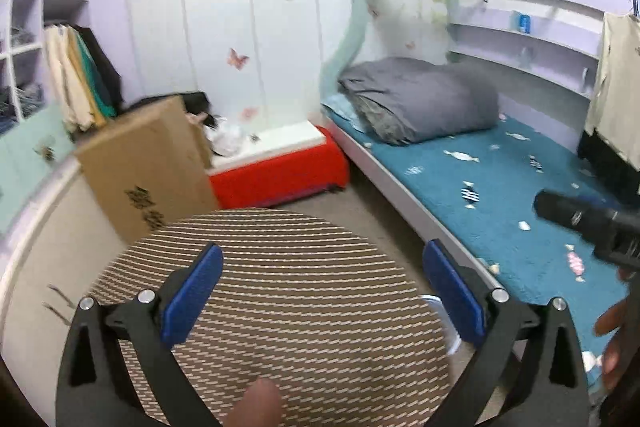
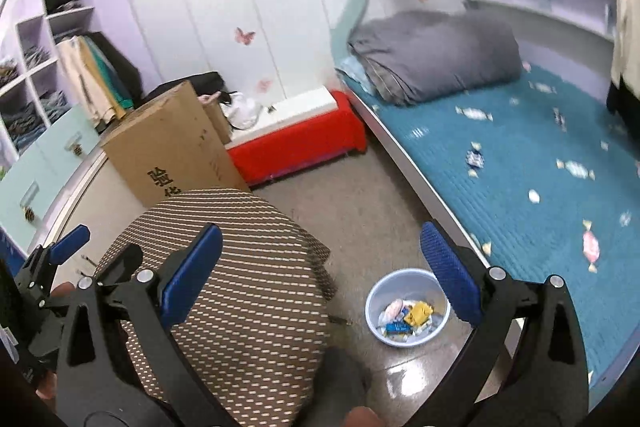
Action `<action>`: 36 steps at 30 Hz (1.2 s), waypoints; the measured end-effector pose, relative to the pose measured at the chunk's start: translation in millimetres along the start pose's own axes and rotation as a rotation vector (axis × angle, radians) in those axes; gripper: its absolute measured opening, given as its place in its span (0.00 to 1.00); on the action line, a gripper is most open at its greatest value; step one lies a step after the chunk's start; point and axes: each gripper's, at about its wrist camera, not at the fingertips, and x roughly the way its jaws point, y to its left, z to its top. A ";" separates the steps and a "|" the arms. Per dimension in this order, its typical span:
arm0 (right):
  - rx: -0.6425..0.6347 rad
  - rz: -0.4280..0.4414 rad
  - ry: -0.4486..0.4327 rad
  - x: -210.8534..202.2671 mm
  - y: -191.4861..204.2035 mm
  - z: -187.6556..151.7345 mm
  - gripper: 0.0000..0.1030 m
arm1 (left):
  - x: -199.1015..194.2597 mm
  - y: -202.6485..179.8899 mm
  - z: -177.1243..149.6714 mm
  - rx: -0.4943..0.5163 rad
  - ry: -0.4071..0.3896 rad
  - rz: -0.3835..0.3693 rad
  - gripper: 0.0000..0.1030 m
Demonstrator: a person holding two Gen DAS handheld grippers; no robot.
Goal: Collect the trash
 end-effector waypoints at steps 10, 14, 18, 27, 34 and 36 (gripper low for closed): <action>-0.139 0.033 -0.140 -63.9 95.0 8.7 0.94 | -86.6 69.8 -0.6 -0.105 -0.126 0.109 0.95; -0.190 0.029 -0.185 -81.9 118.9 9.2 0.94 | -118.6 90.4 1.4 -0.149 -0.193 0.164 0.95; -0.225 0.034 -0.232 -98.8 136.0 8.9 0.94 | -145.1 106.8 2.7 -0.198 -0.237 0.181 0.95; -0.254 0.035 -0.280 -112.6 148.7 7.1 0.94 | -176.2 120.0 0.3 -0.242 -0.285 0.211 0.95; -0.258 0.047 -0.295 -116.5 151.7 7.2 0.94 | -185.1 122.8 -2.5 -0.271 -0.299 0.216 0.95; -0.262 0.050 -0.293 -116.7 152.9 6.7 0.94 | -186.1 121.2 -2.7 -0.265 -0.299 0.220 0.95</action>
